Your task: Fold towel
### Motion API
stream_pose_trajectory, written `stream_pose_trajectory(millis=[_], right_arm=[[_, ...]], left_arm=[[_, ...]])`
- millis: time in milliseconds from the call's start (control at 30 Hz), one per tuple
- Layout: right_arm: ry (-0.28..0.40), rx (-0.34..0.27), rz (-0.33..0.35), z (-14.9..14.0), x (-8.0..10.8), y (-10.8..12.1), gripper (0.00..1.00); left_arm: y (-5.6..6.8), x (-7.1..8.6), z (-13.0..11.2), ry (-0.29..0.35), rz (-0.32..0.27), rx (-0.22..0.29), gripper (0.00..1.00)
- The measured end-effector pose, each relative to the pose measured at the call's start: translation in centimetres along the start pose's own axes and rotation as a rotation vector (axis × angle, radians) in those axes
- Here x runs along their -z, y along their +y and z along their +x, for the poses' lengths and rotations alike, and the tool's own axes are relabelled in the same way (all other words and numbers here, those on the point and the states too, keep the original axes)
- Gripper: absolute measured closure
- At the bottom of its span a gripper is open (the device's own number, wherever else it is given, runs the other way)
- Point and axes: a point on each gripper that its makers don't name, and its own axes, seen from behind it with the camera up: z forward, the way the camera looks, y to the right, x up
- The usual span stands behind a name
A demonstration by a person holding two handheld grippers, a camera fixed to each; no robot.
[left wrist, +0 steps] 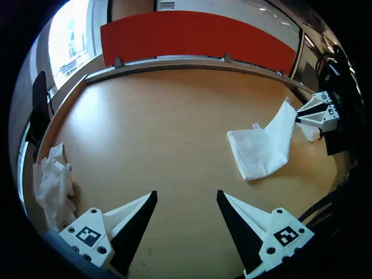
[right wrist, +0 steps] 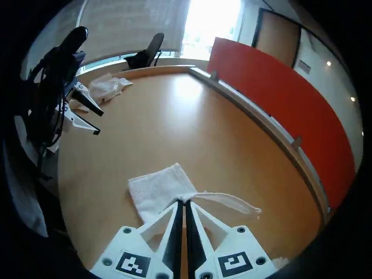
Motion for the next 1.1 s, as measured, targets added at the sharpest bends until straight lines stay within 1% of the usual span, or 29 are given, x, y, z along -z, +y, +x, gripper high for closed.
stream_pose_trajectory(millis=[167,267,400,567,767,1100], right_arm=[[-0.011,0.013,0.049,0.4,-1.8,-1.8,0.96],[-0.020,0.021,0.079,0.5,-2.8,-2.9,0.96],[-0.041,0.025,0.121,0.0,-4.3,-4.3,0.96],[-0.072,0.016,0.153,-1.0,-5.7,-5.3,0.96],[-0.091,0.009,0.162,-1.6,-6.1,-5.4,0.96],[-0.084,0.012,0.164,-1.5,-5.4,-5.2,0.96]], left_arm=[[-0.6,0.6,-0.3,0.003,0.008,0.010,0.05],[-1.1,1.0,-0.6,0.004,0.017,0.022,0.05],[-1.9,1.7,-1.0,0.006,0.031,0.041,0.05],[-2.8,2.2,-1.4,0.007,0.047,0.062,0.05],[-3.3,2.4,-1.9,0.004,0.057,0.075,0.05],[-3.6,2.3,-1.7,0.002,0.066,0.063,0.05]])
